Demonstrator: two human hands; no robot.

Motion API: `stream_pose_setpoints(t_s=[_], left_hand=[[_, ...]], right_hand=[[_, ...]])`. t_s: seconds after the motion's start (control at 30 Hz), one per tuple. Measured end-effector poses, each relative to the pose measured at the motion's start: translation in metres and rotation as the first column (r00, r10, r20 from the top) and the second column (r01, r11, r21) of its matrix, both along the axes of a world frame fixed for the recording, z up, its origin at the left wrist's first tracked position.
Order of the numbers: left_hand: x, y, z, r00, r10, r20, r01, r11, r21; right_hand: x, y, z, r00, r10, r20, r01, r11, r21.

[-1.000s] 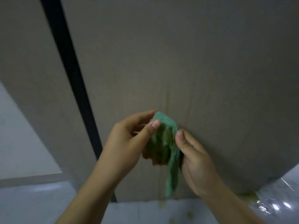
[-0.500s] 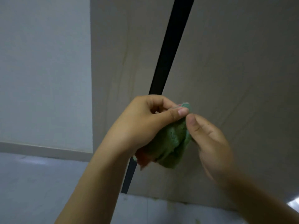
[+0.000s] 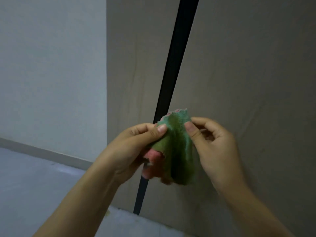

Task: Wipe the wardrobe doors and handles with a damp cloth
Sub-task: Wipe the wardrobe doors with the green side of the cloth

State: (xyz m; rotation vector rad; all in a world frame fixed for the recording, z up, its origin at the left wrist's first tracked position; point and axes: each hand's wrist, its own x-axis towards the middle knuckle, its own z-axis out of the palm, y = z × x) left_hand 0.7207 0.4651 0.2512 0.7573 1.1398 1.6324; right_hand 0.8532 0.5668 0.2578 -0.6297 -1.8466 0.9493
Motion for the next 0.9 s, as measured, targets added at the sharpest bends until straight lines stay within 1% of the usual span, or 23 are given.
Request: stream_pose_setpoints(t_s=[0.07, 0.13, 0.17, 0.27, 0.37, 0.43, 0.53, 0.6, 0.67, 0.7, 0.8, 0.9], left_hand=[[0.009, -0.005, 0.009, 0.994, 0.102, -0.029, -0.103, 0.994, -0.037], [0.019, -0.007, 0.017, 0.978, 0.198, -0.071, -0.202, 0.977, -0.066], [0.022, -0.008, 0.020, 0.965, 0.253, -0.063, -0.257, 0.964, -0.062], [0.034, -0.009, 0.033, 0.914, 0.406, -0.020, -0.406, 0.914, 0.001], [0.047, -0.010, 0.041, 0.895, 0.445, -0.006, -0.444, 0.894, 0.064], [0.056, -0.009, 0.042, 0.886, 0.463, 0.028, -0.463, 0.880, 0.108], [0.065, -0.010, 0.038, 0.876, 0.480, 0.045, -0.481, 0.864, 0.146], [0.069, -0.012, 0.036, 0.867, 0.497, -0.009, -0.490, 0.858, 0.154], [0.072, -0.012, 0.034, 0.831, 0.546, -0.101, -0.525, 0.832, 0.178], [0.073, -0.012, 0.032, 0.814, 0.570, -0.117, -0.541, 0.815, 0.205], [0.079, -0.006, 0.025, 0.783, 0.613, -0.102, -0.567, 0.772, 0.288], [0.080, 0.005, 0.011, 0.717, 0.676, -0.171, -0.579, 0.714, 0.394]], right_hand=[[-0.003, -0.003, -0.002, 0.993, 0.110, -0.049, -0.111, 0.993, -0.028], [-0.004, -0.010, -0.003, 0.967, 0.232, -0.104, -0.237, 0.971, -0.034], [-0.003, -0.013, -0.002, 0.949, 0.291, -0.121, -0.297, 0.954, -0.033], [0.003, -0.013, 0.001, 0.894, 0.435, -0.110, -0.441, 0.897, -0.034], [0.010, -0.005, 0.008, 0.866, 0.493, -0.079, -0.496, 0.868, -0.013], [0.012, 0.002, 0.013, 0.865, 0.500, -0.043, -0.499, 0.866, 0.024], [0.018, 0.006, 0.021, 0.892, 0.452, -0.009, -0.451, 0.890, 0.066], [0.021, 0.005, 0.025, 0.898, 0.436, -0.053, -0.434, 0.900, 0.040], [0.023, 0.002, 0.029, 0.896, 0.431, -0.108, -0.434, 0.901, -0.010], [0.024, 0.000, 0.032, 0.895, 0.429, -0.124, -0.436, 0.900, -0.029], [0.024, -0.005, 0.037, 0.906, 0.402, -0.134, -0.413, 0.909, -0.059], [0.020, -0.010, 0.047, 0.925, 0.354, -0.141, -0.366, 0.928, -0.069]])
